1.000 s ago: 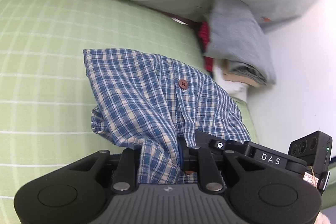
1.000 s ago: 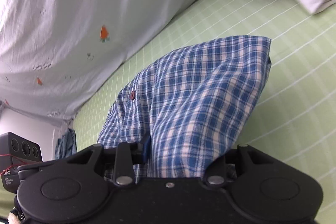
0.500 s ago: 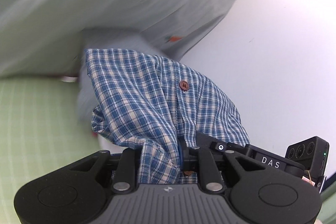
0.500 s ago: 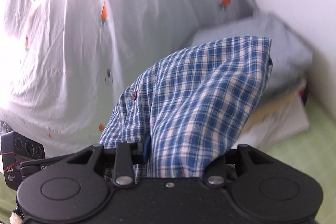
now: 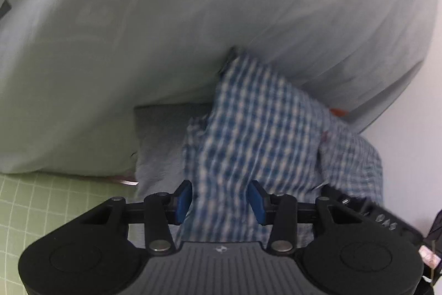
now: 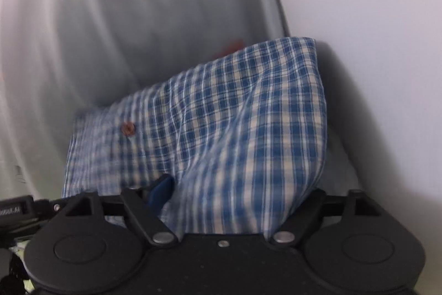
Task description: Fold clothes
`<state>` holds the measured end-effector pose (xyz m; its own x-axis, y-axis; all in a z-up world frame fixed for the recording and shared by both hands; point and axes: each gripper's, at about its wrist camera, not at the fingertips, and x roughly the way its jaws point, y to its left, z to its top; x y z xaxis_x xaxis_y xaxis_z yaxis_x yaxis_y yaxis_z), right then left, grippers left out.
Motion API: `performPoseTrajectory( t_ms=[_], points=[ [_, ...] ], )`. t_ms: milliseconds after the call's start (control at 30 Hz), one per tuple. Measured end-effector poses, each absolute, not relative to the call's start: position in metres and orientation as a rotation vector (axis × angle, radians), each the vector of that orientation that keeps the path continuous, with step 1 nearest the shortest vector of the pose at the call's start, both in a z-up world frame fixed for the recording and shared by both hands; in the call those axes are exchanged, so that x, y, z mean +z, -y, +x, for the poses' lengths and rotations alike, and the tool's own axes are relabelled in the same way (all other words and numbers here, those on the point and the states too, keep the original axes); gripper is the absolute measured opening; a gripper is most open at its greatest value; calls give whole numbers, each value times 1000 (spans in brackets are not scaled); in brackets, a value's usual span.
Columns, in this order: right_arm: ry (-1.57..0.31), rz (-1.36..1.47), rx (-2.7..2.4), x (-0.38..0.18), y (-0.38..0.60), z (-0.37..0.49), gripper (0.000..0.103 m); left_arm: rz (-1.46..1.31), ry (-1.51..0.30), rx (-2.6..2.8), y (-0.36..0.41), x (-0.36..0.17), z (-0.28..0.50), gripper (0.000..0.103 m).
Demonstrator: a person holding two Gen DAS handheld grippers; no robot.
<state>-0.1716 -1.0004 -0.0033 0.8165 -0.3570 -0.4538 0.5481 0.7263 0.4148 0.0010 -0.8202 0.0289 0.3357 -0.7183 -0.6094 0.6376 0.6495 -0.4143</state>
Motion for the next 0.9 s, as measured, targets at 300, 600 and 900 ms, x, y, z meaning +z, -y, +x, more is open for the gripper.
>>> performPoseTrajectory(
  t_ms=[300, 600, 900],
  points=[
    [-387, 434, -568, -3, 972, -191, 102, 1, -771, -880, 793, 21, -21, 83],
    [-473, 336, -671, -14, 902, -260, 103, 107, -677, -927, 718, 41, -104, 93],
    [-532, 397, -702, -19, 813, -345, 103, 64, -723, -936, 630, 28, -172, 103]
  ],
)
